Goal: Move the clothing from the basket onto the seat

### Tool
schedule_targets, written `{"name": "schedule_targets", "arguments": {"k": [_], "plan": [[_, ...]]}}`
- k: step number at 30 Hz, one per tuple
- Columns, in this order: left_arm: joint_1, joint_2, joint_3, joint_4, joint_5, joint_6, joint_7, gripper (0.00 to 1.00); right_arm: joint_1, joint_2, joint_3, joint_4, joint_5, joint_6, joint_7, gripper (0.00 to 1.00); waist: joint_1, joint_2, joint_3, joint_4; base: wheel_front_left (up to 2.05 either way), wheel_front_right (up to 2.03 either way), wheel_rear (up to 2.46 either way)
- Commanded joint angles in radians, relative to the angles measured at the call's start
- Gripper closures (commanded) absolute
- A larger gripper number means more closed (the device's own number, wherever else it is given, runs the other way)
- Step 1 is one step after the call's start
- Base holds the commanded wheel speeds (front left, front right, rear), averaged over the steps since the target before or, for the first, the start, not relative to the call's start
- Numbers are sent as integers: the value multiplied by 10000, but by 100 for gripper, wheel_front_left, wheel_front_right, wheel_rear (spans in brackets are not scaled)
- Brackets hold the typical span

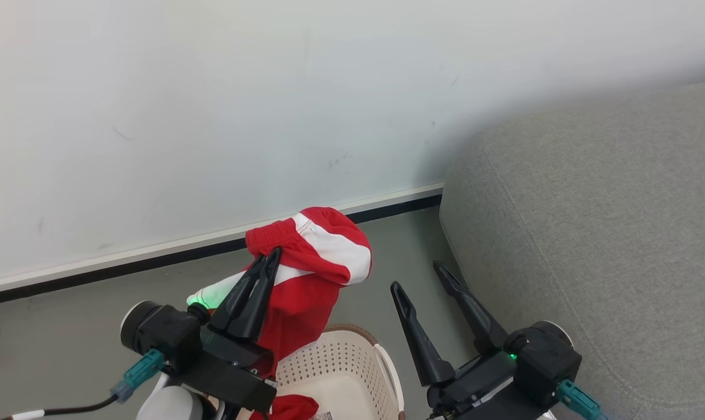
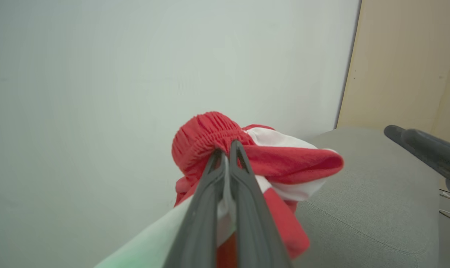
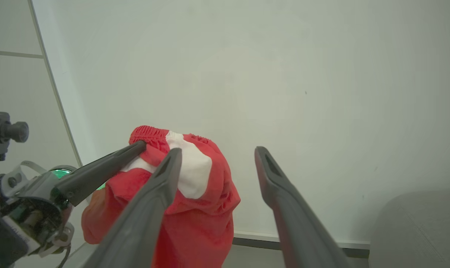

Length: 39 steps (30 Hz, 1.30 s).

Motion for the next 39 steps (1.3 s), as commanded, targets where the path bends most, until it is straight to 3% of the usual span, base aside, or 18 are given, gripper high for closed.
{"name": "schedule_targets", "arguments": {"k": [1,18,28,29,30,31,39], "plan": [[38,9,-33,-95,95,-4,-54,100,36,-40,58,38,106,8,-11,0,1,1,-10,-54,0,0,0],[-621,-1,-2120,-488,-242,-3,-54,100,-215,281,-276,1331,609,8,-9,0,1,1,228,-464,0,0,0],[-819,60,-3033,-831,-436,-3,-54,100,-413,220,120,1722,1005,8,-9,0,1,1,301,-476,0,0,0],[-807,62,-3068,-830,-460,-3,-54,100,-454,206,154,1716,976,8,-9,18,1,1,299,-474,0,0,0],[-789,65,-3093,-831,-483,-3,-54,100,-486,193,179,1717,949,8,-9,76,1,1,295,-471,0,0,0],[-788,73,-3114,-826,-486,-3,-54,100,-507,163,253,1755,957,8,-9,100,1,1,292,-467,0,0,0],[-776,262,-3003,-620,-317,26,-52,100,-547,102,329,1629,1202,8,-10,100,1,1,291,-474,0,0,0]]}}
